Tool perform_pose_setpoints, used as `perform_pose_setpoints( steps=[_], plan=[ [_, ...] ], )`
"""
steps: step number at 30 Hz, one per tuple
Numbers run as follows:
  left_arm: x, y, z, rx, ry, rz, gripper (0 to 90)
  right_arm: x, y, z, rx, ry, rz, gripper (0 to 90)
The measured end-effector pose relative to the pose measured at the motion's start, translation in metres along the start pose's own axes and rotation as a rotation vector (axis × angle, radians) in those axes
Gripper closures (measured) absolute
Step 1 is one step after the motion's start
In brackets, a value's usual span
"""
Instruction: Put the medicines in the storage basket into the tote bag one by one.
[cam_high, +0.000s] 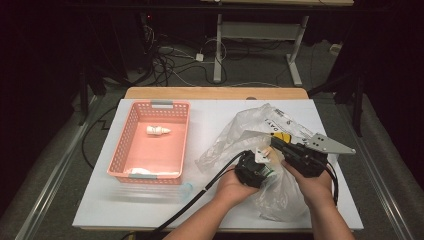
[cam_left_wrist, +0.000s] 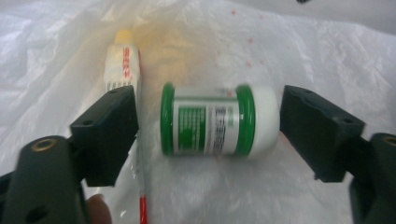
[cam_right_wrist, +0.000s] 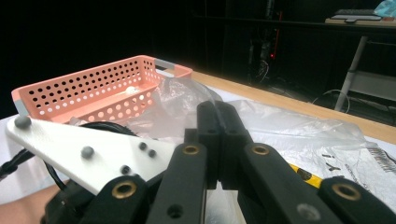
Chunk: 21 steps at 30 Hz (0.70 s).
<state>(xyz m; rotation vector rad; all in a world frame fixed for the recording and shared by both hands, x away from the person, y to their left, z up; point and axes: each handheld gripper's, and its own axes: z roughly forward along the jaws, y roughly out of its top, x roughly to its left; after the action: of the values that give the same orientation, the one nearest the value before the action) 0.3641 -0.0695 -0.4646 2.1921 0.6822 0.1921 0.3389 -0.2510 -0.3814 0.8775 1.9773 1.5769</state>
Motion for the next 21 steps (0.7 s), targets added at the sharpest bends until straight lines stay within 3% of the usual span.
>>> perform_pose_setpoints(
  steps=[12, 19, 21],
  plan=[
    [0.007, -0.030, -0.036, -0.030, 0.013, -0.020, 16.7, 0.000, -0.001, 0.001, 0.008, -0.002, -0.002, 90.0],
    [0.003, -0.044, -0.055, -0.040, 0.014, 0.002, 13.4, 0.000, -0.001, 0.000, 0.008, -0.004, -0.002, 90.0],
    [0.003, -0.047, -0.059, -0.031, 0.012, -0.002, 4.9, 0.000, -0.001, 0.000, 0.009, -0.004, -0.002, 90.0]
  ],
)
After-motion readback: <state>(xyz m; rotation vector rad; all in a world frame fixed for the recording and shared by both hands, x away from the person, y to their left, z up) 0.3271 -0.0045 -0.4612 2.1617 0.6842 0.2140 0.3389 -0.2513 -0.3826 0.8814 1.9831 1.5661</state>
